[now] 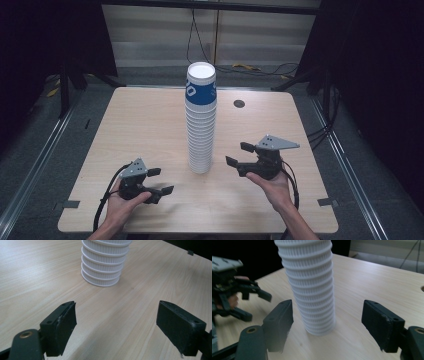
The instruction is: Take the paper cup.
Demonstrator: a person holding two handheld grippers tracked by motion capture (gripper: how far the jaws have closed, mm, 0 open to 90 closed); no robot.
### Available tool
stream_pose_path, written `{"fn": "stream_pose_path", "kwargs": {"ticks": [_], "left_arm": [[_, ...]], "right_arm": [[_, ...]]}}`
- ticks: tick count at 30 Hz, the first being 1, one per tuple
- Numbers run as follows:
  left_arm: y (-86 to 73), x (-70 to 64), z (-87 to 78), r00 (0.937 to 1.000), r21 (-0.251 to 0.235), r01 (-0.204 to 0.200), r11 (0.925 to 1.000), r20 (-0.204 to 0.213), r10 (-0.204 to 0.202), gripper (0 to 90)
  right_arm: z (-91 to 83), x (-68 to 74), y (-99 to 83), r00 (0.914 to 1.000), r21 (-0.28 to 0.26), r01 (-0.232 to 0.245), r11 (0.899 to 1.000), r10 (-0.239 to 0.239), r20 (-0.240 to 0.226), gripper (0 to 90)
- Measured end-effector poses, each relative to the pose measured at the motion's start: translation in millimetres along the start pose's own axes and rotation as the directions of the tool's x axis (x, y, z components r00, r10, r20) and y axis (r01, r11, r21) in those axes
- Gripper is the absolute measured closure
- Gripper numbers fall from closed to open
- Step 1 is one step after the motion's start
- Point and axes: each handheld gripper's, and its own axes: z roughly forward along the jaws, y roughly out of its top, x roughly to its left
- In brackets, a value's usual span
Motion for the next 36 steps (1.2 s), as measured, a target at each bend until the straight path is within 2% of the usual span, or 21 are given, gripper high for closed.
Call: {"fn": "stream_pose_path", "kwargs": {"ticks": [4, 8, 16, 19, 22, 23, 24, 26, 28, 32, 36], "left_arm": [[0.2, -3.5, 0.4, 0.9993, 0.006, -0.035, 0.9994, 0.012, 0.035, 16.2], [-0.2, -2.2, 0.4, 0.9995, 0.016, -0.03, 0.9994, 0.014, 0.03, 16.1], [-1.0, -3.3, -1.7, 0.9994, 0.011, -0.033, 0.9994, 0.014, 0.032, 16.1], [-1.5, -2.8, -1.4, 0.9994, 0.01, -0.02, 0.9997, 0.028, 0.02, 16.1], [-3.9, -2.4, -2.1, 0.9965, 0.001, 0.043, 0.9991, 0.072, -0.043, 16.2], [-4.3, -3.6, -3.4, 0.9971, -0.001, 0.05, 0.9987, 0.057, -0.05, 16.2], [-4.3, -4.5, -4.8, 0.998, -0.009, 0.043, 0.999, 0.047, -0.043, 16.2], [-4.0, -4.4, -5.5, 0.9978, -0.011, 0.037, 0.9993, 0.056, -0.036, 16.2], [-4.2, -3.4, -5.7, 0.9993, -0.007, 0.019, 0.9998, 0.032, -0.018, 16.2], [-3.9, 0.5, -5.4, 0.9996, -0.002, 0.01, 0.9999, 0.026, -0.01, 16.2], [-4.1, 1.1, -4.8, 0.9994, -0.004, 0.015, 0.9999, 0.033, -0.015, 16.1]], "right_arm": [[5.8, 4.9, 9.9, 0.999, 0.004, 0.022, 1.0, -0.022, -0.038, 25.3], [5.5, 5.3, 18.5, 0.9978, -0.01, 0.007, 1.0, -0.007, -0.065, 23.4], [-2.3, 8.4, 40.3, 0.9954, -0.051, 0.02, 0.999, -0.025, -0.093, 19.2], [-3.5, 10.1, 48.6, 0.9941, -0.05, 0.022, 0.999, -0.027, -0.105, 12.3], [-2.1, 11.6, 54.9, 0.9902, -0.032, 0.022, 0.999, -0.026, -0.137, 13.7], [-2.4, 12.6, 57.0, 0.9903, -0.037, 0.025, 0.999, -0.03, -0.136, 13.5], [-2.9, 13.6, 59.4, 0.9902, -0.042, 0.03, 0.999, -0.036, -0.135, 13.6], [-4.2, 14.5, 65.1, 0.9895, -0.057, 0.037, 0.998, -0.044, -0.138, 13.6], [-5.9, 15.6, 72.3, 0.989, -0.066, 0.045, 0.997, -0.054, -0.138, 13.6], [-8.9, 18.7, 88.7, 0.9865, -0.098, 0.068, 0.993, -0.081, -0.142, 13.7], [-10.7, 21.2, 106.0, 0.9825, -0.105, 0.094, 0.99, -0.109, -0.151, 13.7]]}}
